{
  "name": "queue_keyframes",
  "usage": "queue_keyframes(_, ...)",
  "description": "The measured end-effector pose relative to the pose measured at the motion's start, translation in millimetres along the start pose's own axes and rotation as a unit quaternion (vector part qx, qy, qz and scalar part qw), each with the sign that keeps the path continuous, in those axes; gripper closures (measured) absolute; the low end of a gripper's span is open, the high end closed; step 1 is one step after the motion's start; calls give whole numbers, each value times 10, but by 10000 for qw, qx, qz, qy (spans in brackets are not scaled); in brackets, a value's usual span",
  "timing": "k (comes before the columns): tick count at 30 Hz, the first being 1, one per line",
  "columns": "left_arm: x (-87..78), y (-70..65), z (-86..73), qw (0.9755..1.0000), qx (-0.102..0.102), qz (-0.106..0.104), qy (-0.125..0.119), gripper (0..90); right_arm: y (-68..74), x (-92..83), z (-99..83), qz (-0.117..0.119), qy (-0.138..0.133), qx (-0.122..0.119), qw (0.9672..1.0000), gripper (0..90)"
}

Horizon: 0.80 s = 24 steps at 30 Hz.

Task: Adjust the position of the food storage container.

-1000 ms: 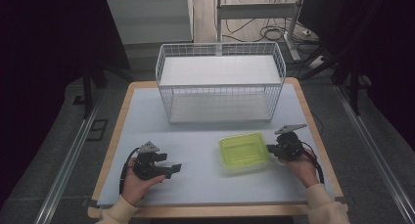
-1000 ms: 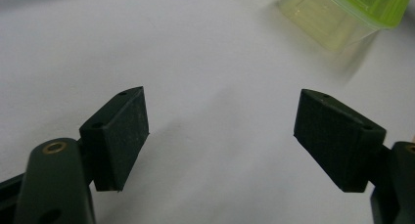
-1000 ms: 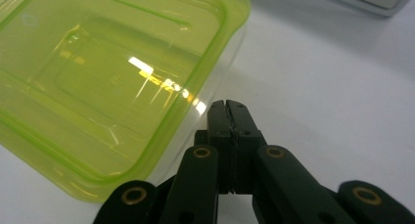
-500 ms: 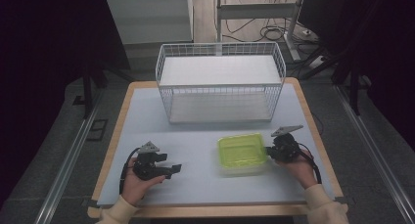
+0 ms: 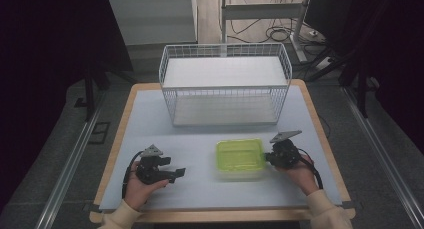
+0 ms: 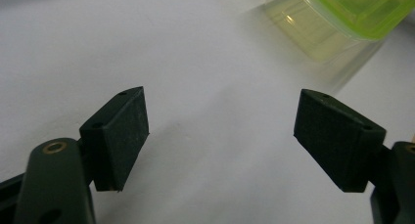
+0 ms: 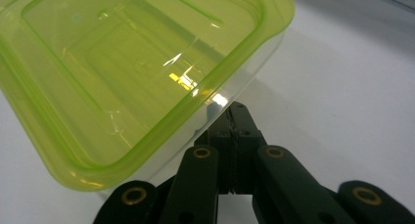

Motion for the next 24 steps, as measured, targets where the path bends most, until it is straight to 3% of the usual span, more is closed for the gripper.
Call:
queue_keyframes(17,9,-6,-2,10000,-25,-1,14,200,273,196,68,29,-45,-265,9996,898)
queue_keyframes(24,5,-8,-3,10000,-19,-8,12,201,243,164,57,-72,-175,-246,9995,898)
Point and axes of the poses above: each handheld gripper's, and its own axes: x roughly forward along the jaws, z roughly out of its top, y roughly to its left, the point moved 4 cm from there along x, roughly forward along the jaws, and after that the axes turned 8 degrees about x, right-handed, at the moved point
